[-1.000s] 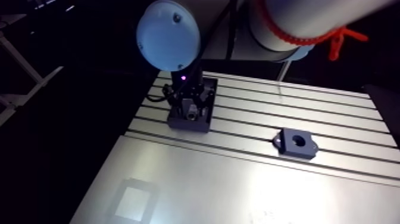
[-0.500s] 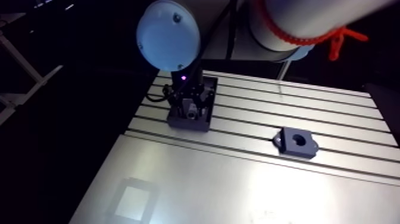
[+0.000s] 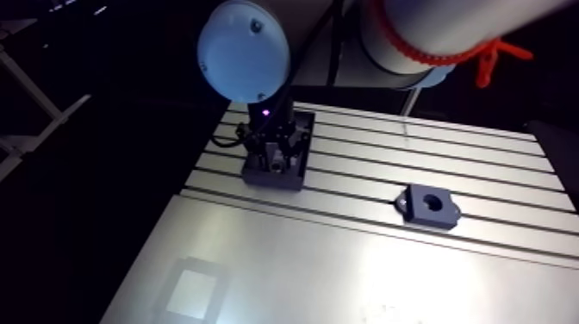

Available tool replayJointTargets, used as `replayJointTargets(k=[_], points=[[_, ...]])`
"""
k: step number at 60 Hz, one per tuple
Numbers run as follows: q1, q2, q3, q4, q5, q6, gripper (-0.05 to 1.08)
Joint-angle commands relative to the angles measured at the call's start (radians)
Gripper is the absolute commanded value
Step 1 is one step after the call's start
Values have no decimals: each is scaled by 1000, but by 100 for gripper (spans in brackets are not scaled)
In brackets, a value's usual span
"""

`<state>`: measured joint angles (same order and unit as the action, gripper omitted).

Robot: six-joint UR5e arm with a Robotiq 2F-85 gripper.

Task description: Pick up the bearing and press it into the housing until flush.

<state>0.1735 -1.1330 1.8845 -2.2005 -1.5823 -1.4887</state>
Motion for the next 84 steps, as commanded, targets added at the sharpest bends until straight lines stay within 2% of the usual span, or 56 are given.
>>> replayJointTargets(k=[1,7,29,45,54,66,84], points=[[0,-1,0,0,1,0,59],[0,-1,0,0,0,0,66],[-1,-38,-18,9,8,-6,70],[-11,-87,-52,98,14,-17,73],[-20,-112,-71,139,9,-31,73],[-95,-167,-87,209,6,-142,74],[-224,-196,-71,218,5,-234,75]])
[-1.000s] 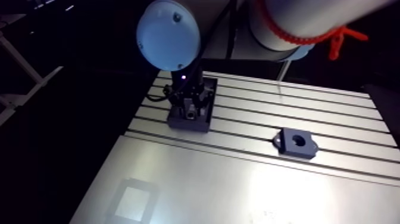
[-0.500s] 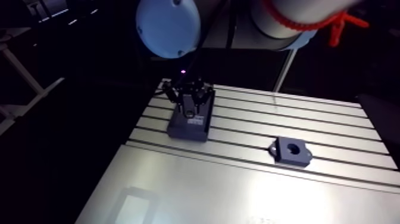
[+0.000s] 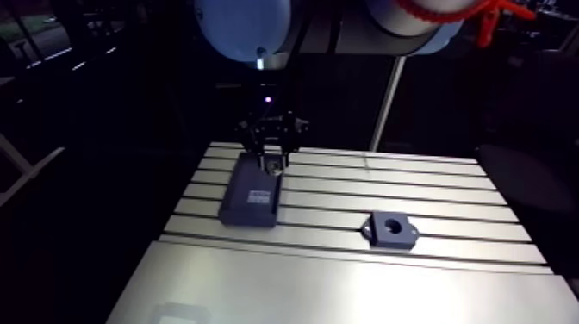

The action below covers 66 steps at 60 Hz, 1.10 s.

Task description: Pick up the bearing and press it into the housing until flush.

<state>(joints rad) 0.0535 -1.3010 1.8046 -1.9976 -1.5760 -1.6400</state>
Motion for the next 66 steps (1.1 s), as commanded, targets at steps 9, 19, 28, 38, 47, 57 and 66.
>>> replayJointTargets(k=[9,19,28,38,47,57,66], points=[[-180,-51,29,10,-2,-143,75],[-238,-70,58,-2,-2,-201,75],[-288,-92,97,-45,-2,-261,75],[-333,-98,127,-70,-3,-302,75],[-372,-100,144,-77,-3,-327,75],[-395,-100,161,-94,-3,-347,75],[-415,-100,172,-99,-2,-351,75]])
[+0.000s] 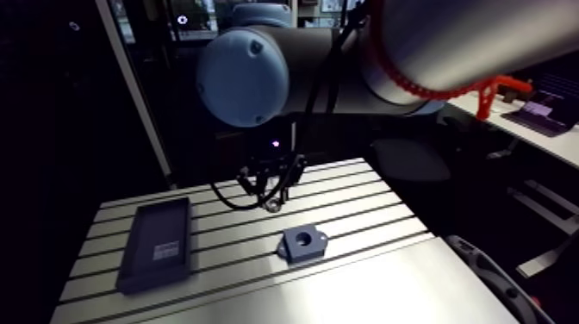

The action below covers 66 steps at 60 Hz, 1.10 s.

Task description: Pick up the bearing and press it into the housing until flush.

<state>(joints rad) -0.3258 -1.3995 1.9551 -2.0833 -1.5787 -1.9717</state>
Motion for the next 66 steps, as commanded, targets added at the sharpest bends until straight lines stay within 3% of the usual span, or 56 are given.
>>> replayJointTargets(k=[1,39,66], points=[[-38,-2,23,-13,1,-20,75],[-111,-2,82,-54,-1,-43,76],[-128,16,124,-117,-2,-59,76]])
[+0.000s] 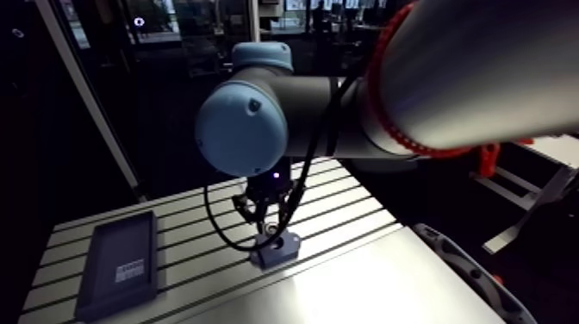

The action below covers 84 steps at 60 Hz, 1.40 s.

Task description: Pick up the bearing and press it into the housing until flush.

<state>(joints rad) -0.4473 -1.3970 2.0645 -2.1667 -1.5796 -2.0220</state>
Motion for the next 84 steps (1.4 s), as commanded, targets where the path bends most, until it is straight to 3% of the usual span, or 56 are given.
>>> replayJointTargets(k=[1,84], points=[[-7,14,15,-34,-1,-9,76],[-5,81,23,-81,-16,-4,76]])
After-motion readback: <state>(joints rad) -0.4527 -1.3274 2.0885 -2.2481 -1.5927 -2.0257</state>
